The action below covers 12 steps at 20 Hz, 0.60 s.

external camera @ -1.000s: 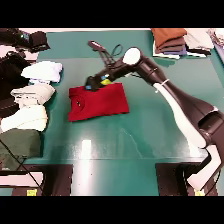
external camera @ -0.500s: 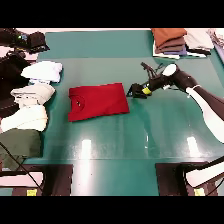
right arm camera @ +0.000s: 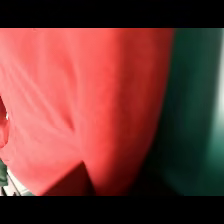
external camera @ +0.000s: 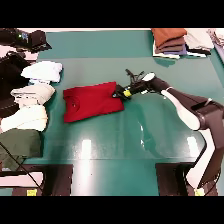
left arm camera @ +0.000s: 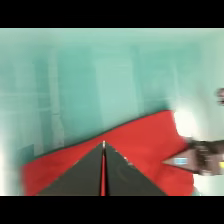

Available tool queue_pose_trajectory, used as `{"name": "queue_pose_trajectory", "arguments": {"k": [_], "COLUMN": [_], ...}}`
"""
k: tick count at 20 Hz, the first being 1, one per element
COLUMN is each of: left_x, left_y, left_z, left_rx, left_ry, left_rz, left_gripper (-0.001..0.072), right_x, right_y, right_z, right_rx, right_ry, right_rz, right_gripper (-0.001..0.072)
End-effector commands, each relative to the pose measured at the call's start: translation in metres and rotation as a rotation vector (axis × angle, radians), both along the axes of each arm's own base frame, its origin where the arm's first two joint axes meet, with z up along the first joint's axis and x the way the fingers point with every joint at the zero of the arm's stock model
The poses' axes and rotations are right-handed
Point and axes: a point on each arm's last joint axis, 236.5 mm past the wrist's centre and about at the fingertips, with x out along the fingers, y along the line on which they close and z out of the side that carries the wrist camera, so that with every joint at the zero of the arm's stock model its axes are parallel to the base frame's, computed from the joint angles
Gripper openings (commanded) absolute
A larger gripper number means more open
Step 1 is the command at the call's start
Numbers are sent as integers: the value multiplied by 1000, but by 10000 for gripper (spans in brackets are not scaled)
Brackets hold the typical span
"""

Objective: Fold the shirts.

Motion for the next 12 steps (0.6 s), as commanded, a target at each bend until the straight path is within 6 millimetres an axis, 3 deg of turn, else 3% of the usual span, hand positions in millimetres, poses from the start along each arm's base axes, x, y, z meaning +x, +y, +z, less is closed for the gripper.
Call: {"name": "queue_pose_trajectory", "arguments": {"k": [1,4,6,8,12], "left_x": [-4,-10,-16,-21,-29], "left_y": [-24,-62,-83,-96,-117], "left_z": [-1,1,1,1,1], "left_rx": [17,49,52,52,51], "left_ry": [-6,-36,-42,-42,-45], "left_rz": [-54,-129,-176,-205,-248], "left_gripper": [25,25,25,25,25], "right_x": [2,18,29,41,44], "right_y": [32,-4,-54,-122,-282], "right_z": [7,25,40,55,97], "right_rx": [28,-65,-172,-286,-427], "right_ry": [-44,-146,-205,-243,-290], "right_rz": [49,70,58,-23,-302], "right_gripper": [14,13,13,13,13]}}
